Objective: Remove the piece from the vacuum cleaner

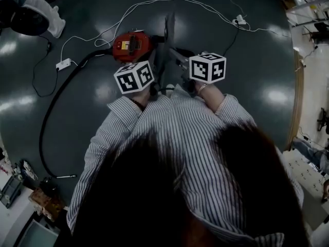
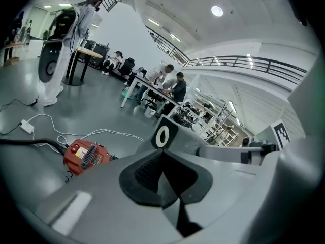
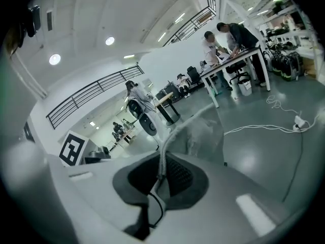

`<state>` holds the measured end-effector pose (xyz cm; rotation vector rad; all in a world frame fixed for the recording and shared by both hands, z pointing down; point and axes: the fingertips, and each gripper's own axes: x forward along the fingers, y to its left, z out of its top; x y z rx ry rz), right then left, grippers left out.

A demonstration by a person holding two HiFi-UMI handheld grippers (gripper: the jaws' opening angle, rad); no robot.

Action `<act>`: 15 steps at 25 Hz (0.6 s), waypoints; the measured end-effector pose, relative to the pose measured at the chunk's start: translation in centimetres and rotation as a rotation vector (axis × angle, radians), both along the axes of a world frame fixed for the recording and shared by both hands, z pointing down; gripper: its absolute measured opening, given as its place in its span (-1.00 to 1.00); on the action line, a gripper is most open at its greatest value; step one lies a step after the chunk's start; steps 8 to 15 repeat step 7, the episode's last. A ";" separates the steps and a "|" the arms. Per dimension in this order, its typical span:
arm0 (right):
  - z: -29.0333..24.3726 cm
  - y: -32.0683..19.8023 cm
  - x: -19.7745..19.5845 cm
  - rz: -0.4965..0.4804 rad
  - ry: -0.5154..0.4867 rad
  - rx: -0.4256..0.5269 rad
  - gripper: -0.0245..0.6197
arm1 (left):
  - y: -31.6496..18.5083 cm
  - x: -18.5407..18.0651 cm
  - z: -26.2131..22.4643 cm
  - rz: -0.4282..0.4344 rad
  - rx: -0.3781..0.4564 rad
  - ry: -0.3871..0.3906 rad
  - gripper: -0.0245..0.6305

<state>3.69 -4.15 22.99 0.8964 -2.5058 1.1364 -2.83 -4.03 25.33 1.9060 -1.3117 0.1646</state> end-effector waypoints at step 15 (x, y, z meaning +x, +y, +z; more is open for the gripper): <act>-0.4 0.4 -0.3 -0.009 0.004 0.017 -0.86 | 0.2 -0.2 -0.2 -0.008 0.005 0.011 -0.92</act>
